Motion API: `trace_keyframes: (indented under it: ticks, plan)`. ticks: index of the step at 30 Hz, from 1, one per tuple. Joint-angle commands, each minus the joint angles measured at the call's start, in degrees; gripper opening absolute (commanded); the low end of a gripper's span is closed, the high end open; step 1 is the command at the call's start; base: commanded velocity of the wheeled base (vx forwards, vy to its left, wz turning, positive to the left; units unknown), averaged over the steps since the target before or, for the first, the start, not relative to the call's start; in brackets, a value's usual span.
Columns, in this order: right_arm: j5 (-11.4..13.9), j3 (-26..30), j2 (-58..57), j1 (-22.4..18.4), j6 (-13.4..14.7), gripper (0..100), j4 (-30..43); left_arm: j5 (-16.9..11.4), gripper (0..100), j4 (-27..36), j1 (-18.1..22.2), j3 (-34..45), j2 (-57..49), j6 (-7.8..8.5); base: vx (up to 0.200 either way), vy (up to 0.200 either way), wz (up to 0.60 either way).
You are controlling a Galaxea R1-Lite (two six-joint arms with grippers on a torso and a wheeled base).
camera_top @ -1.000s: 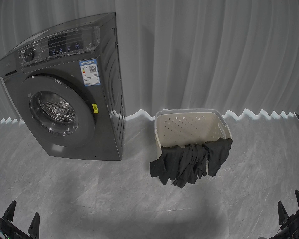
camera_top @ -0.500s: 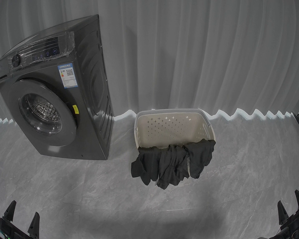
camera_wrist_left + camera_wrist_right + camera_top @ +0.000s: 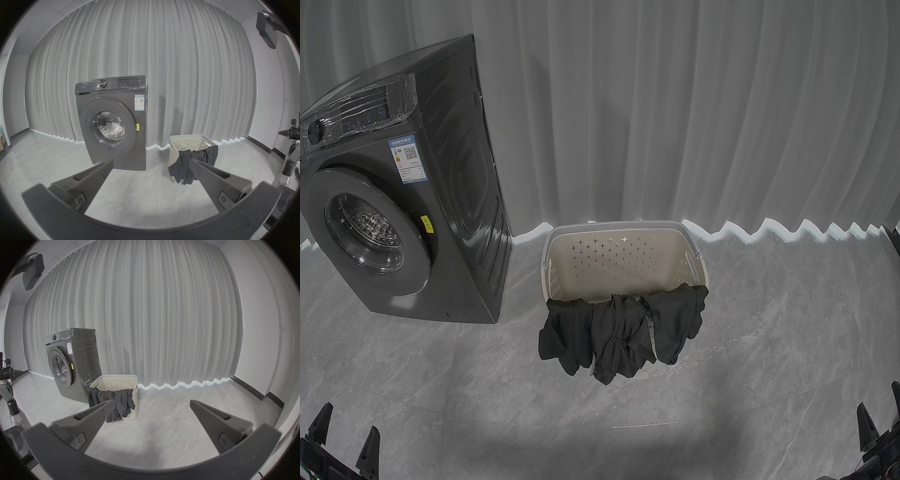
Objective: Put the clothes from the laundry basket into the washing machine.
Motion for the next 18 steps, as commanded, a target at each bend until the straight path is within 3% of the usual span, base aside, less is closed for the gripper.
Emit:
trace_keyframes:
  ticks: [1,7,13,18]
  plan:
    - [0.0,1.0,-0.9,0.0,0.0,100,0.0,0.0,100,0.0,0.0,0.9,-1.0,-0.04,0.0,0.0,0.0]
    - [0.1,1.0,-0.9,0.0,0.0,100,-0.1,0.0,100,0.0,0.0,0.9,-1.0,-0.12,0.0,0.0,0.0]
    - [0.0,1.0,-0.9,0.0,0.0,100,0.0,0.0,100,0.0,0.0,0.9,-1.0,-0.12,0.2,0.0,0.0]
    - [0.0,1.0,-0.9,0.0,0.0,100,-0.1,0.0,100,0.0,0.0,0.9,-1.0,-0.12,0.0,0.0,0.0]
